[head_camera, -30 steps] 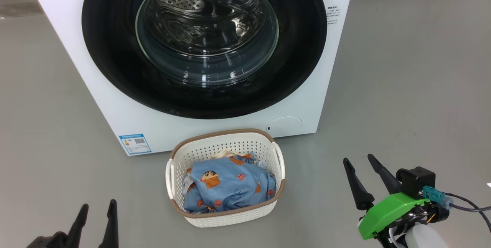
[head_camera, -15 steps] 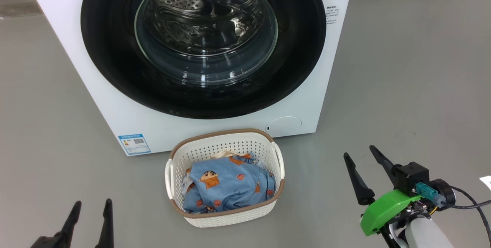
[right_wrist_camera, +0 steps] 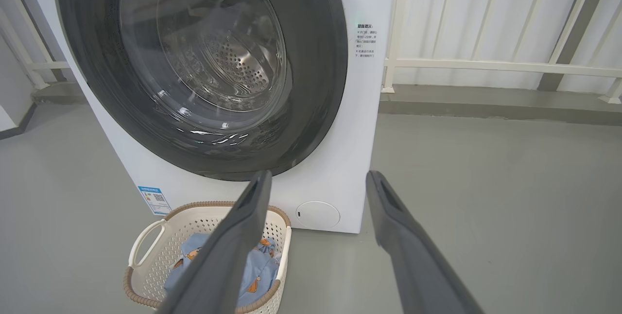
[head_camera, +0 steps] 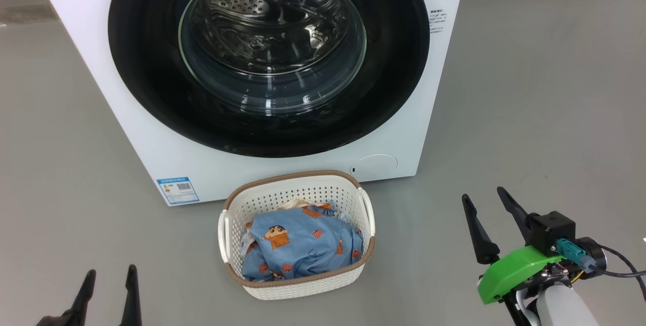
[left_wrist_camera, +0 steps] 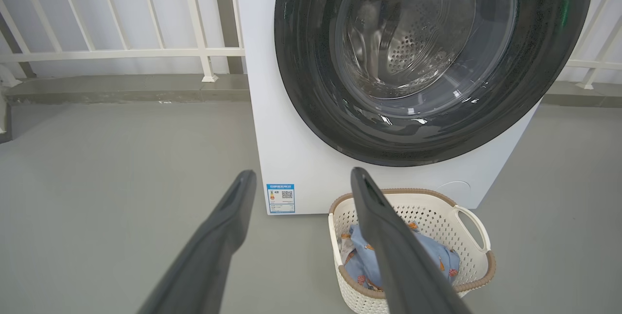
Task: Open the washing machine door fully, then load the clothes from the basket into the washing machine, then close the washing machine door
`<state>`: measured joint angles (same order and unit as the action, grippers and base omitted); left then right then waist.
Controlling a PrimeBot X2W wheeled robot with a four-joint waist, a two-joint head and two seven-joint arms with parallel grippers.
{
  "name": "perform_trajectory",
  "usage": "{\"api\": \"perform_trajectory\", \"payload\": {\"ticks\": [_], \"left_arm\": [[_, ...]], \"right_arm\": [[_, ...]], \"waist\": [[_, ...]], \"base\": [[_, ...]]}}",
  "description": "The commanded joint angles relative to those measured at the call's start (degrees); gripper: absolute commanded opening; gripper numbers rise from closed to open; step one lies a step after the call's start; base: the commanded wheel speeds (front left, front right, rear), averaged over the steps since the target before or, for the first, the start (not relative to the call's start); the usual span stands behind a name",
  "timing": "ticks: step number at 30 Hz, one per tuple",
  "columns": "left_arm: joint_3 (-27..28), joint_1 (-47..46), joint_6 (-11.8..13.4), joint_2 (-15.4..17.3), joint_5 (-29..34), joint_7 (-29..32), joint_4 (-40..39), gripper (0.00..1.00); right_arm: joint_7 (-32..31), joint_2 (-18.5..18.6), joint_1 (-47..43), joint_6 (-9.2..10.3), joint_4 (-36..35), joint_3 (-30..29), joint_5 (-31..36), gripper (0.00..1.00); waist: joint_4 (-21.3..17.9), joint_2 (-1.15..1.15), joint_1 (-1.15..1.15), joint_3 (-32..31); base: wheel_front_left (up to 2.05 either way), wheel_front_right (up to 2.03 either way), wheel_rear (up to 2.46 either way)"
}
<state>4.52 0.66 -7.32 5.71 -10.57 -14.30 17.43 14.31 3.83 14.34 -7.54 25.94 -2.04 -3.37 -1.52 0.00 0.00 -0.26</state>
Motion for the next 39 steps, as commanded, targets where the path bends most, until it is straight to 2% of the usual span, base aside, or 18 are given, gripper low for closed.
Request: {"api": "perform_trajectory", "payload": {"ticks": [1,25,39], "left_arm": [[2.39,-2.05,-0.17,0.9,0.31,-0.7,-0.9,1.0],[4.96,-2.23,-0.17,-0.59,-0.09,-0.7,-0.51,1.0],[3.37,-2.43,-0.17,0.69,-0.51,-0.7,-0.85,1.0]], "right_arm": [[0.69,-0.18,1.39,0.05,-1.14,0.91,-0.5,1.0],[0.69,-0.92,1.07,0.05,-0.91,-1.69,-0.26,1.0],[0.69,-0.94,0.98,0.05,-1.21,-2.97,-0.94,1.0]], "waist": [[0.03,0.0,0.0,-0.02],[0.55,0.0,0.0,-0.58],[0.51,0.0,0.0,-0.4]], "base": [[0.0,0.0,0.0],[0.0,0.0,0.0],[0.0,0.0,0.0]]}}
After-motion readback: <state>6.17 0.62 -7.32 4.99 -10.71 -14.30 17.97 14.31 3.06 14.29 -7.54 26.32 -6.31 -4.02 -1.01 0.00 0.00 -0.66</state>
